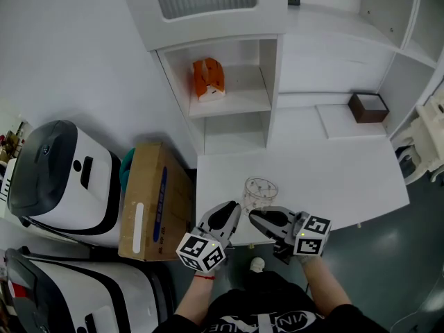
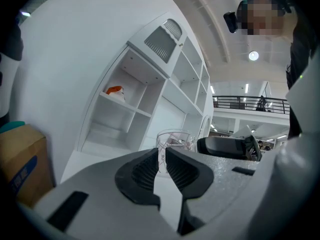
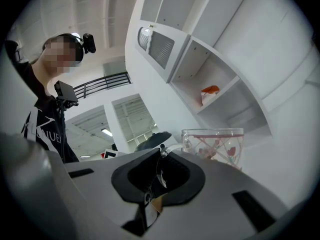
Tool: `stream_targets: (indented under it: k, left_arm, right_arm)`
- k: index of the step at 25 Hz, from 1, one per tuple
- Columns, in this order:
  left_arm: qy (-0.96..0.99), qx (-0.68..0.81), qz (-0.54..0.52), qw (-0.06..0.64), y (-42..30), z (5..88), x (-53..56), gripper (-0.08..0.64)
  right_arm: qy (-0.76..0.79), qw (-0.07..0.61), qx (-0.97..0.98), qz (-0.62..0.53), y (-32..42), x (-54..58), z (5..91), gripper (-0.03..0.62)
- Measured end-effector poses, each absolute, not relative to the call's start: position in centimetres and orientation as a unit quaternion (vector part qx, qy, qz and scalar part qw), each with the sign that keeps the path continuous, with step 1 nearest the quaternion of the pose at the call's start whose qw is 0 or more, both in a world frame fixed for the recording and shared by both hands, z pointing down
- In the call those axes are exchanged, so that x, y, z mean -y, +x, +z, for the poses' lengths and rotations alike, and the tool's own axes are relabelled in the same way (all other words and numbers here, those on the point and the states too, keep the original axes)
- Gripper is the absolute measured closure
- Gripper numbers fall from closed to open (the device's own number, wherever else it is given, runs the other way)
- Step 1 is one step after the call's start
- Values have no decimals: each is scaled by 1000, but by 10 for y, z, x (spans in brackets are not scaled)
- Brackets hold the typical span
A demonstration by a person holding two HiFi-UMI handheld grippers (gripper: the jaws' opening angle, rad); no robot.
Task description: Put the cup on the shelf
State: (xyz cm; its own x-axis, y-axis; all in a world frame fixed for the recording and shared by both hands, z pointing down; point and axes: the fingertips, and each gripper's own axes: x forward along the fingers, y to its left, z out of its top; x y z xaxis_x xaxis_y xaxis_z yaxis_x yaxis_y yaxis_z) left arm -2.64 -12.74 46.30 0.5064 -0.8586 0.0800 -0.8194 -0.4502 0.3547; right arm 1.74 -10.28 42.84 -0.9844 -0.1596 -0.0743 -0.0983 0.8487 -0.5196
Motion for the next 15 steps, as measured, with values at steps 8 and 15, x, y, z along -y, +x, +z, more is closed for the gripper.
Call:
stream_targets:
  k: [8,15]
  left_arm:
    - [840,511,-40,178,-40,477,152,508]
    - [833,522,-32,181,-57,484,162,508]
  right_arm:
    - [-59,52,-958,-276,10,134,441,583]
    - [-48,40,-958,-281,-3,146,448,583]
